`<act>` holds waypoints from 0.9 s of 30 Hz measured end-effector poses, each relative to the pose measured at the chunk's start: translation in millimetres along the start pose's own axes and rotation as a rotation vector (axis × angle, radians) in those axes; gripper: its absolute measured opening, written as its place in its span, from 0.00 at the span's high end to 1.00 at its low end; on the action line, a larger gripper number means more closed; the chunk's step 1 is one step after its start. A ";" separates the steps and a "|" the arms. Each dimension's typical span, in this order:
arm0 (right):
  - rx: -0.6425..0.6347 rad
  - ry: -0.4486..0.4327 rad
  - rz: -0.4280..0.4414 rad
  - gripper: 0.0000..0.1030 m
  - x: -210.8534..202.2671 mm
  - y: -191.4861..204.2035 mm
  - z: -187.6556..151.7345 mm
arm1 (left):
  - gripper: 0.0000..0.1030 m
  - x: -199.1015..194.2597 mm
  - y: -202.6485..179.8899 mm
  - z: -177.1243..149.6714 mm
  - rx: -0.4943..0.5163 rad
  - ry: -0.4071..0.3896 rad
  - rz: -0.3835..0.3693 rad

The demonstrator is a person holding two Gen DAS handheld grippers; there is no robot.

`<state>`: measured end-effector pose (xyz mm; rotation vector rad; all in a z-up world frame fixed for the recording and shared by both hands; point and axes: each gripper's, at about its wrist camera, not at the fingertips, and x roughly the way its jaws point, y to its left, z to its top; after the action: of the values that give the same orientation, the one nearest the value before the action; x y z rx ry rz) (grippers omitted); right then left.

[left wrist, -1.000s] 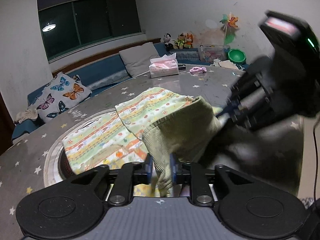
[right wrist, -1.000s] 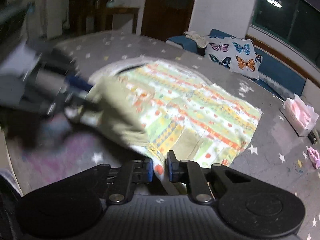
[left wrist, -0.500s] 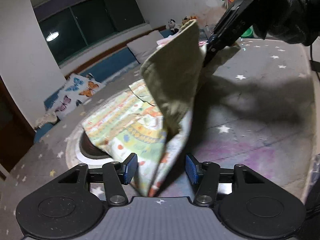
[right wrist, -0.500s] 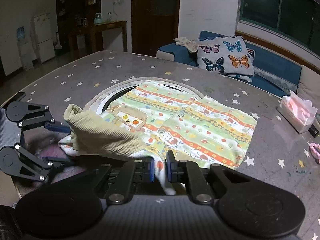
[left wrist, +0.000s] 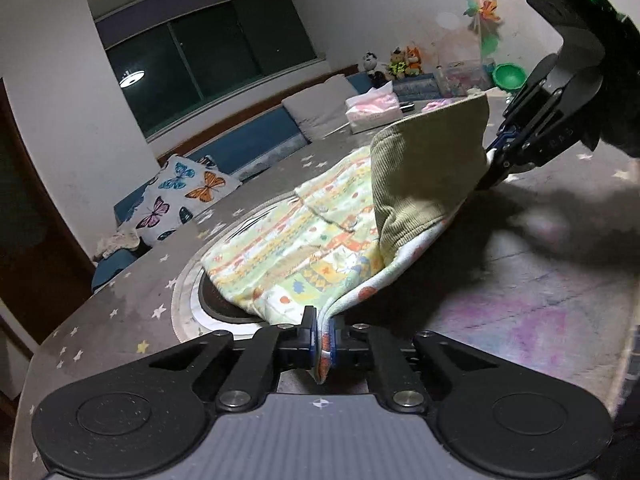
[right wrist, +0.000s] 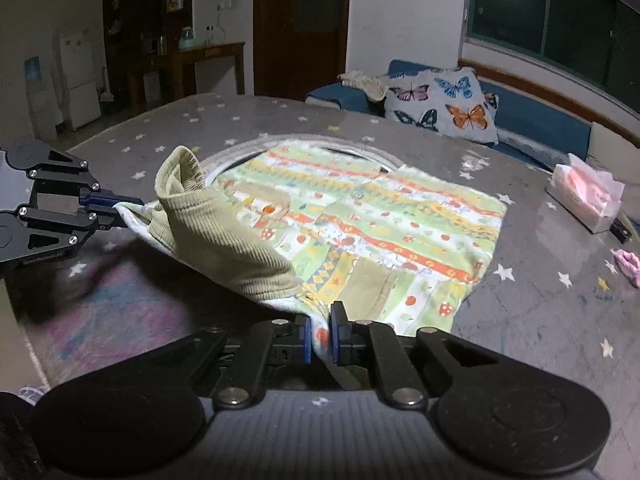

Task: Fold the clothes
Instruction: 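Fold the lifted side over the shirt body and open the left gripper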

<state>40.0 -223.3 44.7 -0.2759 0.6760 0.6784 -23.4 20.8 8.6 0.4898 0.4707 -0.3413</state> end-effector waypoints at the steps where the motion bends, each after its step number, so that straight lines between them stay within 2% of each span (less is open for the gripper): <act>1: 0.001 -0.009 0.002 0.93 -6.5 2.1 -1.9 | 0.94 -7.2 -0.6 0.9 0.003 -0.005 -0.005; 3: -0.005 -0.027 0.019 0.93 -25.3 7.4 -3.5 | 0.94 -21.9 2.3 3.7 -0.002 -0.015 -0.019; 8: -0.051 -0.078 0.036 0.93 -67.1 23.0 2.9 | 0.94 -13.4 26.7 21.4 -0.056 -0.023 -0.016; 12: -0.070 -0.104 0.027 0.93 -71.6 18.4 25.7 | 0.94 -6.7 46.2 35.6 -0.099 -0.029 -0.014; 20: -0.057 -0.081 0.012 0.94 -22.0 -17.8 87.8 | 0.94 12.0 86.3 63.8 -0.187 -0.031 -0.012; 27: -0.002 -0.002 -0.010 0.94 62.0 -49.3 119.9 | 0.94 103.3 120.7 73.4 -0.243 0.089 -0.024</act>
<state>166.2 -177.2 95.5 -0.2804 0.6715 0.6694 139.3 62.2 58.0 0.2636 0.5967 -0.2809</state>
